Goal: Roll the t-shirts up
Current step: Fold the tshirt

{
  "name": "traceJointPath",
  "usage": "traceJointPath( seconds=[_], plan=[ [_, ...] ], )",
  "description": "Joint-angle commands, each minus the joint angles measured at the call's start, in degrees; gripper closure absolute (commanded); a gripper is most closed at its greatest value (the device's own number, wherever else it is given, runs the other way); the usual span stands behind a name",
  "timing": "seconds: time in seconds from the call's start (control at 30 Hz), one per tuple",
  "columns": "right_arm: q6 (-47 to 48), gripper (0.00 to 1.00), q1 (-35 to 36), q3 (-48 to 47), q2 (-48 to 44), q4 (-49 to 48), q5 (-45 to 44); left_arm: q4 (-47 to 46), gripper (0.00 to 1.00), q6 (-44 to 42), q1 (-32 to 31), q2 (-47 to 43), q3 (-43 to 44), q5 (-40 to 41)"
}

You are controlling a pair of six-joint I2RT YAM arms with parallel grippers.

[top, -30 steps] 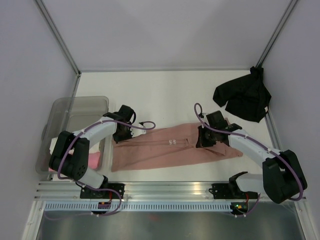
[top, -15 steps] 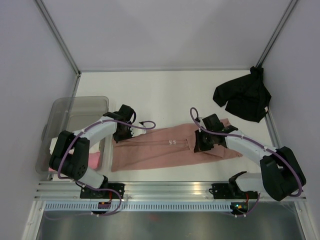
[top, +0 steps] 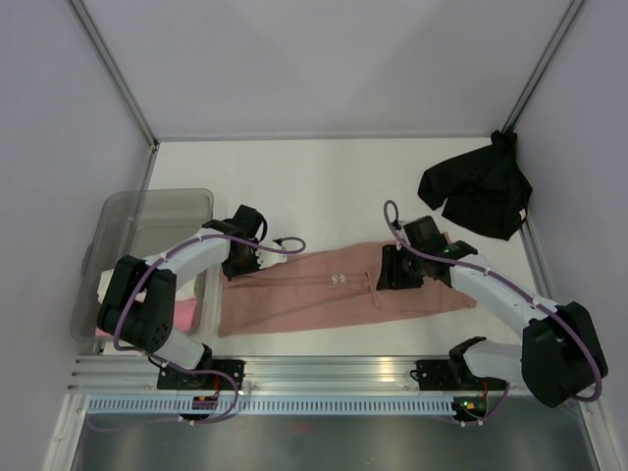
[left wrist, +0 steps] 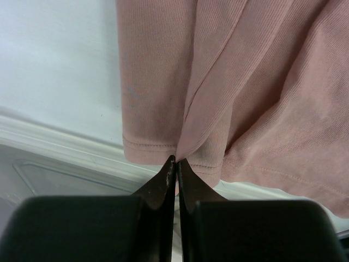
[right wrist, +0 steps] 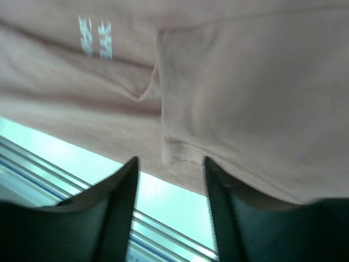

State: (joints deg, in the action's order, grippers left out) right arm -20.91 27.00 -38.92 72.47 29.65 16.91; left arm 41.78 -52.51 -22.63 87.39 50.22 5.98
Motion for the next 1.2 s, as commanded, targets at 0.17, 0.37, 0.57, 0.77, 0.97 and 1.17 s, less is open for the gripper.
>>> traceJointPath(
  seconds=[0.17, 0.37, 0.57, 0.77, 0.97, 1.17],
  plan=[
    [-10.1, 0.68, -23.1, -4.9, -3.9, 11.0, -13.9, -0.3, 0.93, 2.1, -0.4, -1.3, 1.0, 0.4],
    [-9.3, 0.64, -30.1, -6.2, -1.1, 9.2, -15.1, -0.3, 0.92, 3.3, -1.2, -1.4, 0.4, 0.4],
    [-9.1, 0.55, -30.4, -2.7, 0.7, 8.3, -16.2, -0.3, 0.92, 3.5, -1.5, -1.9, 0.2, 0.4],
    [-9.3, 0.59, -30.4, 1.0, 2.7, 3.3, -12.5, -0.3, 0.92, 3.4, -1.5, -1.4, 0.1, 0.4],
    [-9.4, 0.86, -30.5, 1.7, 1.5, 2.6, -12.7, -0.4, 0.93, 3.3, -1.6, -1.9, 0.1, 0.5],
    [-10.5, 1.00, -30.4, 1.0, 0.5, 5.9, -15.8, -0.6, 0.94, 5.5, -3.6, -4.4, -1.3, 0.5]
  ],
)
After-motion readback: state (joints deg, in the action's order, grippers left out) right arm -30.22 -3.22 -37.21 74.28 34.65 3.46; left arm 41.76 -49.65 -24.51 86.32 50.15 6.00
